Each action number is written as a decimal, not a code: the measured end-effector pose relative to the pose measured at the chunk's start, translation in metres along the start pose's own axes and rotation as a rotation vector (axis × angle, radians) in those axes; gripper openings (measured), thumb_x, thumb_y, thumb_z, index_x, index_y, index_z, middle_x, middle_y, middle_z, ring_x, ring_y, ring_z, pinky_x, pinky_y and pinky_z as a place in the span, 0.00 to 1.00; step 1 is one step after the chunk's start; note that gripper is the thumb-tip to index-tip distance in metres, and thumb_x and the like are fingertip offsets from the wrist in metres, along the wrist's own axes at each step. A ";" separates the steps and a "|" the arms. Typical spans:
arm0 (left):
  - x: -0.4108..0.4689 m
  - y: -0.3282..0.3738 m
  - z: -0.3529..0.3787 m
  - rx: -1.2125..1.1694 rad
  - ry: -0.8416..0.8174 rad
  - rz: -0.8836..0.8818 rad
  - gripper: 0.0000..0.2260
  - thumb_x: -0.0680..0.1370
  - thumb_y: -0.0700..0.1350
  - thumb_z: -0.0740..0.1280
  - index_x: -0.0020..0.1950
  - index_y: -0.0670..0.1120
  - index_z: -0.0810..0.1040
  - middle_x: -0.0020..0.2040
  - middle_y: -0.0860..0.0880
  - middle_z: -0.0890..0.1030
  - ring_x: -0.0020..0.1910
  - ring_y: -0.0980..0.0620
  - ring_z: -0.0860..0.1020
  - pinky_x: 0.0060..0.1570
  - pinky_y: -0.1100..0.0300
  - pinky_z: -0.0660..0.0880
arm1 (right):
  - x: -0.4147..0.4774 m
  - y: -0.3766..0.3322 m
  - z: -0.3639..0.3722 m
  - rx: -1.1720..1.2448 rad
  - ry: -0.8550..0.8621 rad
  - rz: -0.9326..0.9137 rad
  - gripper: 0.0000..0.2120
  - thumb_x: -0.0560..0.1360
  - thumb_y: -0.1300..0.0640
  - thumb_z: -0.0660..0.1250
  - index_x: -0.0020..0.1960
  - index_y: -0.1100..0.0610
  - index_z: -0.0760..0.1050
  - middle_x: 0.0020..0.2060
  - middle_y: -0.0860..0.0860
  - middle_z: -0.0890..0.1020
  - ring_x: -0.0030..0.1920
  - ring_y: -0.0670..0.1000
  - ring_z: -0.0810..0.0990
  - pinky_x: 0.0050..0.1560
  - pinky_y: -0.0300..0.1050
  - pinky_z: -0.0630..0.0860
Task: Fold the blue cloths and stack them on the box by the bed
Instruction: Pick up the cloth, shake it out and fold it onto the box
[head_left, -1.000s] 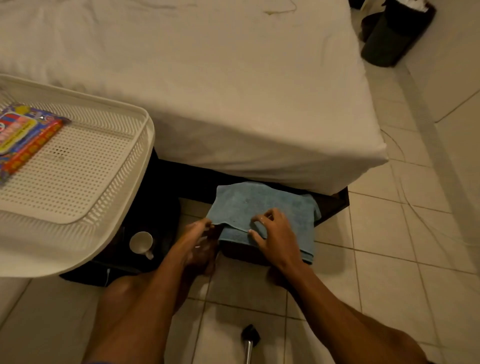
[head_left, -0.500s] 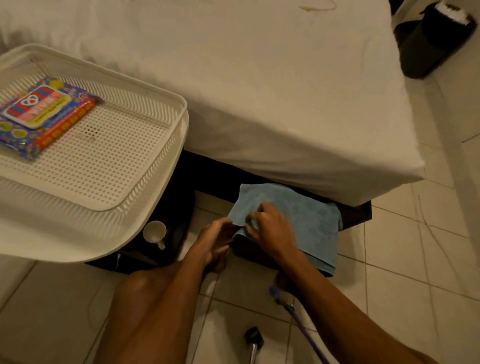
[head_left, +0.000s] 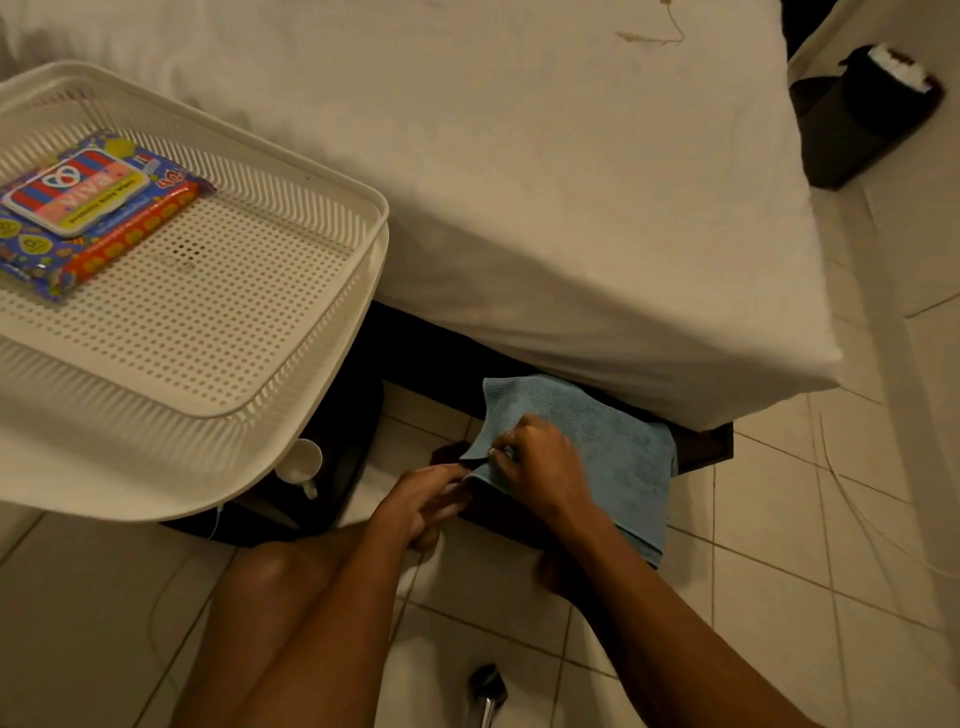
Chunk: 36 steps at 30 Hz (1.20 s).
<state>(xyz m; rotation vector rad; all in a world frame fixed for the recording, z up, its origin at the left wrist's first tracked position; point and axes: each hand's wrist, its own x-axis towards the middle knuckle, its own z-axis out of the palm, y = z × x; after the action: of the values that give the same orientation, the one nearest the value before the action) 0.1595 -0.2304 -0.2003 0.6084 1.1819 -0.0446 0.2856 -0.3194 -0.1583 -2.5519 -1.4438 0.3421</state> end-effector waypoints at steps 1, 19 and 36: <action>0.001 0.000 0.000 -0.008 -0.009 -0.004 0.05 0.75 0.37 0.71 0.50 0.41 0.80 0.45 0.43 0.83 0.44 0.49 0.82 0.44 0.59 0.81 | 0.000 0.000 0.000 0.001 -0.001 -0.005 0.10 0.78 0.50 0.67 0.52 0.53 0.84 0.45 0.49 0.77 0.42 0.46 0.74 0.40 0.39 0.71; -0.010 0.023 0.003 -0.131 -0.058 0.032 0.16 0.79 0.30 0.62 0.66 0.36 0.75 0.52 0.40 0.80 0.60 0.44 0.77 0.40 0.67 0.80 | -0.024 0.008 -0.007 0.324 0.152 0.011 0.05 0.79 0.56 0.67 0.46 0.54 0.80 0.43 0.48 0.79 0.41 0.45 0.77 0.42 0.40 0.75; -0.036 0.039 0.002 -0.302 -0.097 0.100 0.16 0.79 0.29 0.61 0.67 0.34 0.73 0.44 0.41 0.79 0.48 0.47 0.79 0.35 0.65 0.80 | -0.031 0.001 0.003 0.385 0.209 0.082 0.04 0.78 0.55 0.69 0.48 0.54 0.81 0.45 0.49 0.80 0.42 0.43 0.78 0.42 0.28 0.71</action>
<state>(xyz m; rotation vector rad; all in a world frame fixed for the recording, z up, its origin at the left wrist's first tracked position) 0.1601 -0.2087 -0.1521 0.3936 1.0377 0.1848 0.2703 -0.3468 -0.1580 -2.2614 -1.0813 0.3180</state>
